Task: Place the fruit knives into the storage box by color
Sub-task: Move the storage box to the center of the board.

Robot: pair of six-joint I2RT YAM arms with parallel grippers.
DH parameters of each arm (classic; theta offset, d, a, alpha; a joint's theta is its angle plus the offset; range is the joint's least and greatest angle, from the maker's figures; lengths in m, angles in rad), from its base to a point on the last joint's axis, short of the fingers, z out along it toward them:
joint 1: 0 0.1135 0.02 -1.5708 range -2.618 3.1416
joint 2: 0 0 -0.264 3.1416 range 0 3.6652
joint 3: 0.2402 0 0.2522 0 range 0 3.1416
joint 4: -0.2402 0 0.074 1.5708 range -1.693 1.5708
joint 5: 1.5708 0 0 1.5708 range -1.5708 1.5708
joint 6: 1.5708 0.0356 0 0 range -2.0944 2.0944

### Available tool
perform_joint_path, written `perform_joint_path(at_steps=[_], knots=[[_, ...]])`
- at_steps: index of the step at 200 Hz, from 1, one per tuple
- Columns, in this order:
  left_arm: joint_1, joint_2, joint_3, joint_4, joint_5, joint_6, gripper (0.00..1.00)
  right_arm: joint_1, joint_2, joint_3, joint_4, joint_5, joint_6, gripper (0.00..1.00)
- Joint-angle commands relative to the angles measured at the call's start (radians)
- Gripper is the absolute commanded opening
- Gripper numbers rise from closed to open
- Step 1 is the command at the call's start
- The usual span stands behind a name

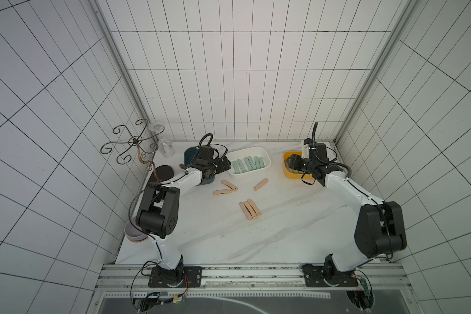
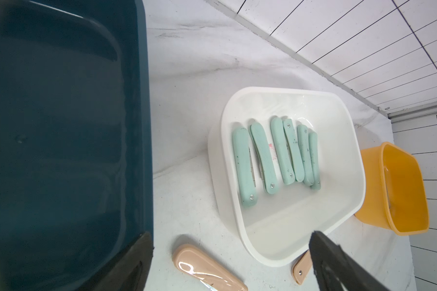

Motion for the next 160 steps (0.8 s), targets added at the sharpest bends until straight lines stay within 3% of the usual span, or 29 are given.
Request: perform_joint_path(at_steps=[1, 119, 160], knots=[[-0.005, 0.034, 0.043, 0.004, 0.004, 0.017, 0.97, -0.019, -0.057, -0.063, 0.005, -0.006, 0.008, 0.61], [-0.045, 0.086, 0.142, 0.010, 0.015, 0.012, 0.97, -0.056, -0.087, -0.083, -0.004, -0.020, 0.010, 0.61], [-0.051, 0.133, 0.201, -0.048, -0.027, 0.001, 0.97, -0.061, -0.098, -0.086, -0.005, -0.023, 0.027, 0.62]])
